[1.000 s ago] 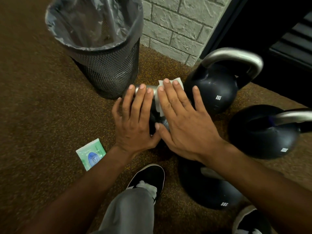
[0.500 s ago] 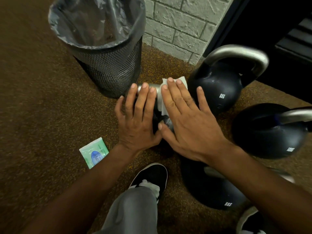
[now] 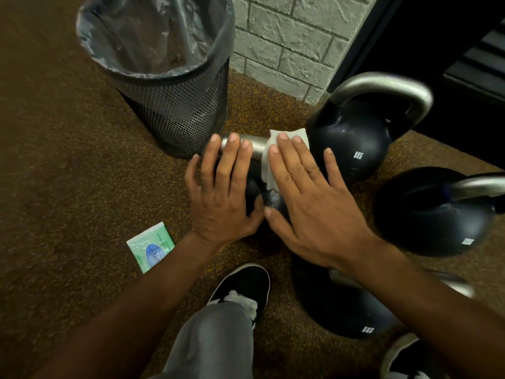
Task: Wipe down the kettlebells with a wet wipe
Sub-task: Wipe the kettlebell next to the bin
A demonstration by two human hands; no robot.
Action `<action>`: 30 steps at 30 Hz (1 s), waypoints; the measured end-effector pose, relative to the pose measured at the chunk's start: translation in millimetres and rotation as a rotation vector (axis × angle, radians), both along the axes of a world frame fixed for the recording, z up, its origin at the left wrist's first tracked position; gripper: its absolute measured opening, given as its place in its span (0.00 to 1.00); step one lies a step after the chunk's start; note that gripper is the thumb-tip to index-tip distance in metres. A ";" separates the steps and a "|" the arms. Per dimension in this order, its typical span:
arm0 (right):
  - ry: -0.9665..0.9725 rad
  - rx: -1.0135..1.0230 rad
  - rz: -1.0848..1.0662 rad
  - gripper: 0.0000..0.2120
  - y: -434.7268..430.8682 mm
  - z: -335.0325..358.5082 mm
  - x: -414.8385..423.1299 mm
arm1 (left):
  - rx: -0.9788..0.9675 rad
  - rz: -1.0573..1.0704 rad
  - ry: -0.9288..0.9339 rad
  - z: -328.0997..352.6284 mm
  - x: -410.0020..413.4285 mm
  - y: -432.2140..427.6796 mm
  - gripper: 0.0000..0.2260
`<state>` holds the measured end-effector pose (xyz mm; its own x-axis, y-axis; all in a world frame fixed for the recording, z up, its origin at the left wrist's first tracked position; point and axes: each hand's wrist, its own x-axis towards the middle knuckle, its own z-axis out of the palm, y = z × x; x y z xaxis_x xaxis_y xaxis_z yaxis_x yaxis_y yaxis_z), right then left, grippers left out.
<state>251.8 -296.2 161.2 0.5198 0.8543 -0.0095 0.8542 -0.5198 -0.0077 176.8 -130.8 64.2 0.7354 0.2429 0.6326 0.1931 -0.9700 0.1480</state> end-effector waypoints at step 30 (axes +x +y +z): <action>0.796 0.142 -0.211 0.26 43.9 50.6 45.2 | -0.026 -0.011 0.006 3.6 -2.5 0.9 0.40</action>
